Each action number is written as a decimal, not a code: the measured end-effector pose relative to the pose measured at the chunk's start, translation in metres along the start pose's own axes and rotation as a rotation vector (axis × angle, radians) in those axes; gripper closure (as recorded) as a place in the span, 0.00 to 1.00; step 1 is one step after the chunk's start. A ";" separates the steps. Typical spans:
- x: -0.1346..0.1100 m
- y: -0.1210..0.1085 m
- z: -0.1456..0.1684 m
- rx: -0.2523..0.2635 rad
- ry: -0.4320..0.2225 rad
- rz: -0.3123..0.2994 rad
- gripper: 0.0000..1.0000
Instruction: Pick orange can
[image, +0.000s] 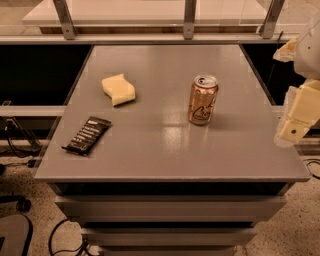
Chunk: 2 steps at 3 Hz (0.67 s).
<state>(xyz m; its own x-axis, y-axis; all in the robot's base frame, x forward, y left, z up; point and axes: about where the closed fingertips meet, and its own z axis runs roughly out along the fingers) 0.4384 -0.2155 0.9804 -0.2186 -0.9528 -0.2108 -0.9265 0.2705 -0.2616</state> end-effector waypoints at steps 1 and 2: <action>0.000 0.000 0.000 0.000 0.000 0.000 0.00; -0.003 -0.005 0.004 -0.002 -0.040 -0.009 0.00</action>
Offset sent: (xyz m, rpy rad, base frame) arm 0.0157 0.0023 -0.0098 0.0886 -0.0027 0.0480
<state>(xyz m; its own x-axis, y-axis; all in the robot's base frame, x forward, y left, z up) 0.4447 -0.2139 0.9787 -0.1983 -0.9487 -0.2463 -0.9290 0.2620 -0.2613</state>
